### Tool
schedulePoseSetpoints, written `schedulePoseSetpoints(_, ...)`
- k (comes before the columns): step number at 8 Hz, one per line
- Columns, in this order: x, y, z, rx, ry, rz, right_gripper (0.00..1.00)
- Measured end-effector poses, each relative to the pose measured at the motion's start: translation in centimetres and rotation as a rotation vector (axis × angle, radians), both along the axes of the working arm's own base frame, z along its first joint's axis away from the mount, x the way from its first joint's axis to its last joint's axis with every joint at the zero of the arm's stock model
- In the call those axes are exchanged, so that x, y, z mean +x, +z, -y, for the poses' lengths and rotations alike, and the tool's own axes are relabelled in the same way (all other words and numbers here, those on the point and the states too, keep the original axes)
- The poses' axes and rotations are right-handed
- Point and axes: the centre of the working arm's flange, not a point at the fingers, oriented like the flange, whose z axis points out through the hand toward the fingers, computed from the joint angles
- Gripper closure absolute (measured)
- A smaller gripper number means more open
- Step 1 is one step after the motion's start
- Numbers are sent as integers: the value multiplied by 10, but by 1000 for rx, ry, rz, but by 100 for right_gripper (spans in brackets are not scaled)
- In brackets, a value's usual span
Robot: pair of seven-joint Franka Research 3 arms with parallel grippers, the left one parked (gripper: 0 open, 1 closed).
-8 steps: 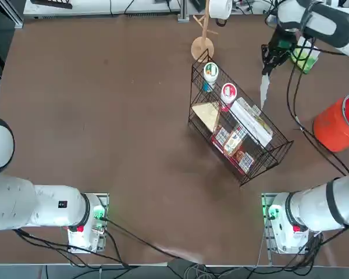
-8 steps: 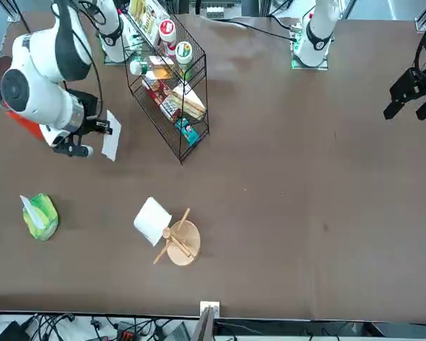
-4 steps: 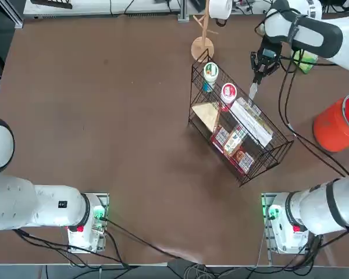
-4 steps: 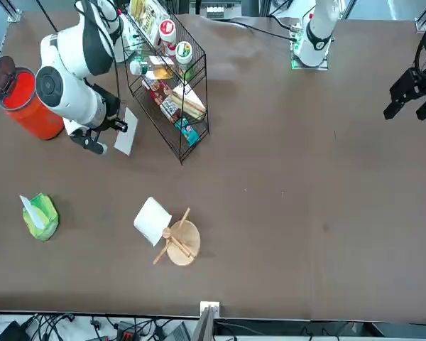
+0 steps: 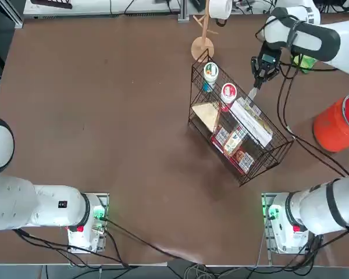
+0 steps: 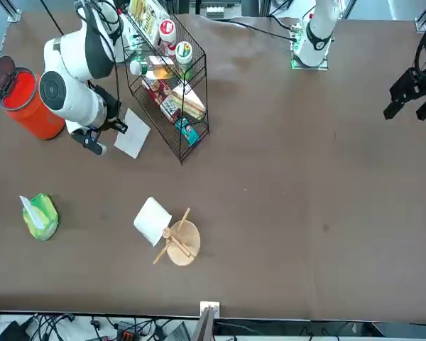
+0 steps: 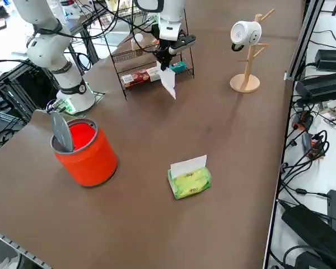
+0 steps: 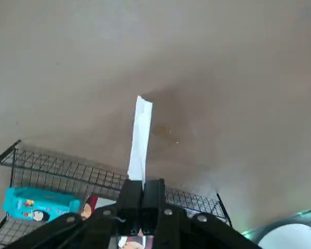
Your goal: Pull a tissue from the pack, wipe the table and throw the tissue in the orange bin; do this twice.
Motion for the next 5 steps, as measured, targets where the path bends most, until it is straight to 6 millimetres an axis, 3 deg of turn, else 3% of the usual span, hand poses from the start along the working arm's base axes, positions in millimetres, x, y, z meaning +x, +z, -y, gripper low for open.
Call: schedulePoseSetpoints(5, -19, -34, 6, -20, -6, -39, 99)
